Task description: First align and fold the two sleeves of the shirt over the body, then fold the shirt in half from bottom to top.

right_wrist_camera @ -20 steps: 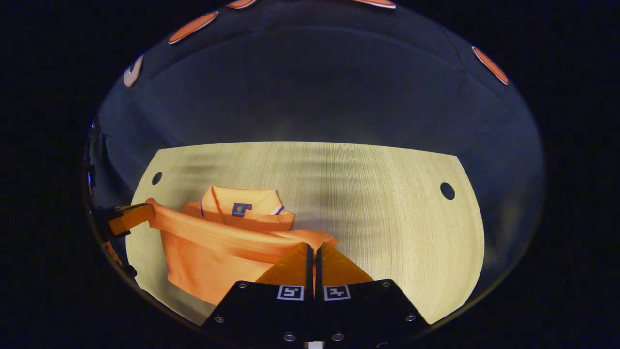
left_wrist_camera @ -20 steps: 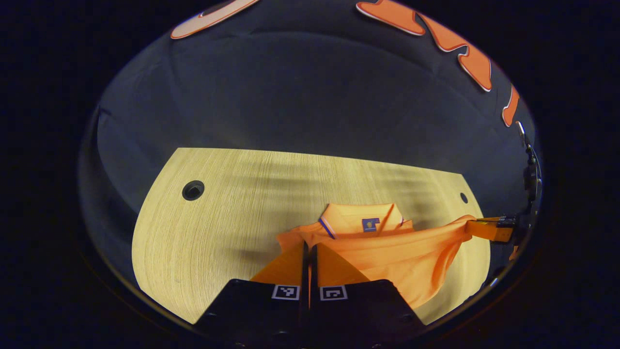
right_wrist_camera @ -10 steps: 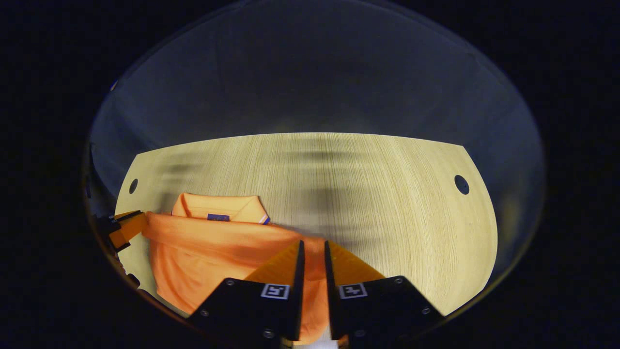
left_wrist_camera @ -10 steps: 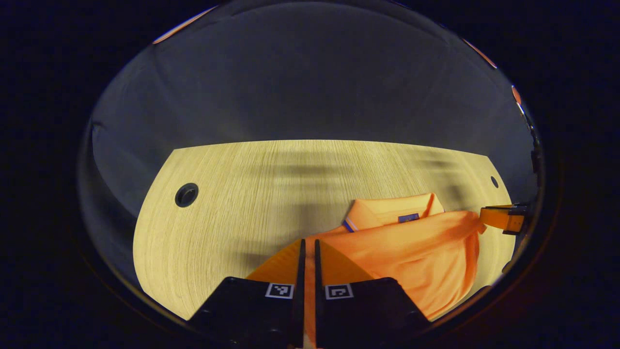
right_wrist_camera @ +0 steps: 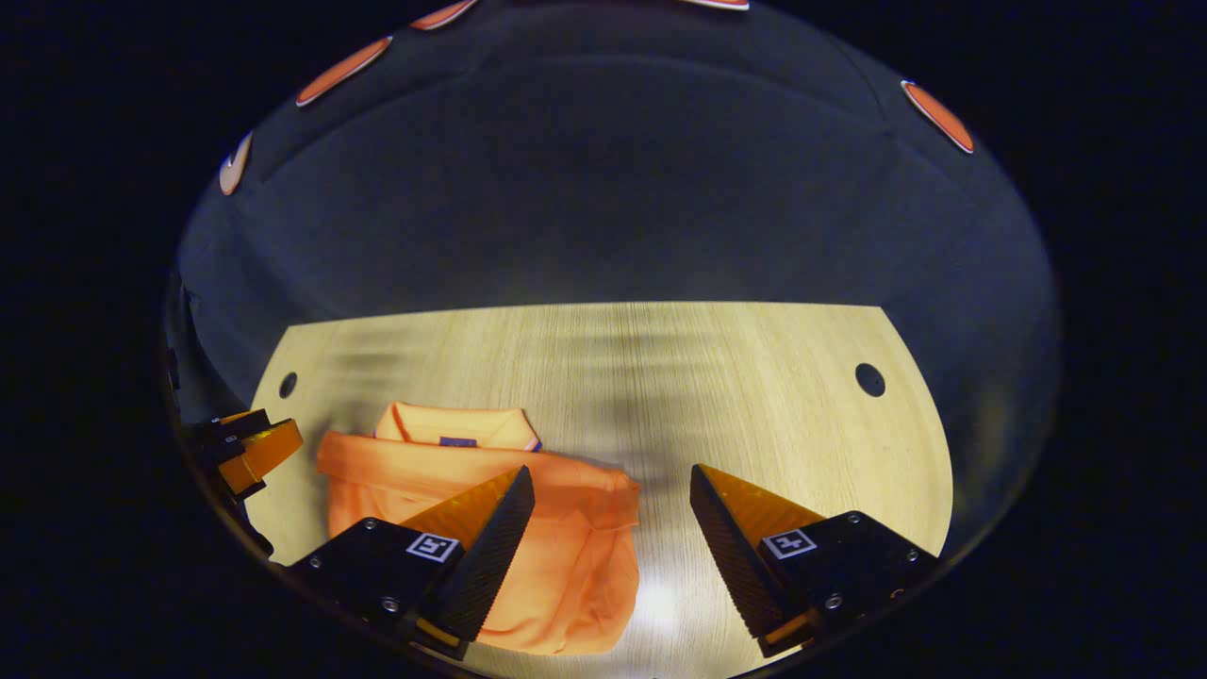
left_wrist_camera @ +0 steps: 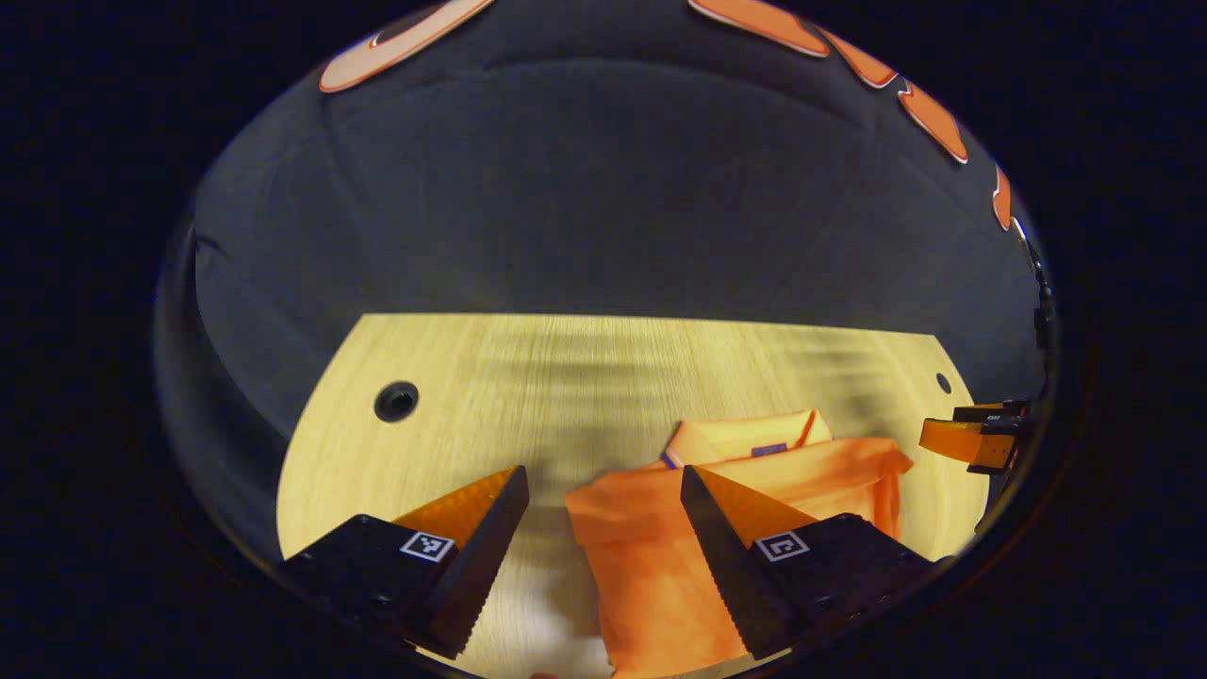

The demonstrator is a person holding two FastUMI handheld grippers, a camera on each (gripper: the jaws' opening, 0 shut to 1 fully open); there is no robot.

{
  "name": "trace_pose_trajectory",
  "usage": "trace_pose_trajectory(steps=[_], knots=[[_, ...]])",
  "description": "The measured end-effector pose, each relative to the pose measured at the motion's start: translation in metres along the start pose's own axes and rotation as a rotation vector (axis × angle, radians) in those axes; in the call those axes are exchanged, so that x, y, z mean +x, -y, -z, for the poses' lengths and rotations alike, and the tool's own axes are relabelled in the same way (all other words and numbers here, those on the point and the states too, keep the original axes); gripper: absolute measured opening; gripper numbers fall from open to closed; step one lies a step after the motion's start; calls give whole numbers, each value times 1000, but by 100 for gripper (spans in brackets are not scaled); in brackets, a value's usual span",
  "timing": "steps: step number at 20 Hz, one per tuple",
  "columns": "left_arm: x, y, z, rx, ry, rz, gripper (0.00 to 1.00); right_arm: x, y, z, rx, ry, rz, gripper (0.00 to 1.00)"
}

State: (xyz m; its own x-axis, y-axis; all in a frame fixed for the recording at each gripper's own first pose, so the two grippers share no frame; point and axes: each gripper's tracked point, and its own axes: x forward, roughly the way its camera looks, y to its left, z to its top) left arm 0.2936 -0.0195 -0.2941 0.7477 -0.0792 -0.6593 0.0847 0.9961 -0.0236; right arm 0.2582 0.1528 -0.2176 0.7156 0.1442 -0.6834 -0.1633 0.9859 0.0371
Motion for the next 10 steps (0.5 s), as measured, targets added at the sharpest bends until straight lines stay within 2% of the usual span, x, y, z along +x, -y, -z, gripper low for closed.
trace_pose_trajectory(steps=[6,10], knots=[[-113,12,-101,-13,284,19,100,-91,10,-49,-11,212,-14,100],[-197,17,-117,-7,466,19,99,-161,9,-74,-32,391,-23,100]])
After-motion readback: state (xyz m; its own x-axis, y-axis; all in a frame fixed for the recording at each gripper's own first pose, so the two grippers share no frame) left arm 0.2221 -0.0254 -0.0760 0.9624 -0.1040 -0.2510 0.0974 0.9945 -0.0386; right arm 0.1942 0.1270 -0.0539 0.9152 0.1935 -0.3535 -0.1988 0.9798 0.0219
